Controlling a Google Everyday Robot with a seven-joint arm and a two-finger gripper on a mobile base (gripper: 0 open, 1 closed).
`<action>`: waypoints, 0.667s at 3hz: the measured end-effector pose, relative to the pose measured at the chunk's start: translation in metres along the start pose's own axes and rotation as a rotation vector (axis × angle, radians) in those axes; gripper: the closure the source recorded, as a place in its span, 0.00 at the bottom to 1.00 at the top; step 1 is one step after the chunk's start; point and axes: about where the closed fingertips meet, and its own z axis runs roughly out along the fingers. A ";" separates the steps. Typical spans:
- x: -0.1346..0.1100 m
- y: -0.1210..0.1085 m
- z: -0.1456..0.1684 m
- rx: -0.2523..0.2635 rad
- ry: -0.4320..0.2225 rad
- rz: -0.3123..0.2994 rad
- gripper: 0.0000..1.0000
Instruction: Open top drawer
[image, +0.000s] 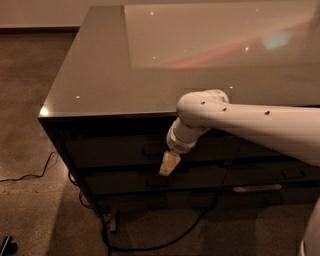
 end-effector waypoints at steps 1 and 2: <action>0.007 0.005 0.003 -0.012 0.016 0.005 0.42; 0.004 0.004 -0.005 -0.012 0.016 0.005 0.65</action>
Offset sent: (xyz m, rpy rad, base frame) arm -0.0342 -0.0147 -0.0073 -0.0520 0.0126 0.0006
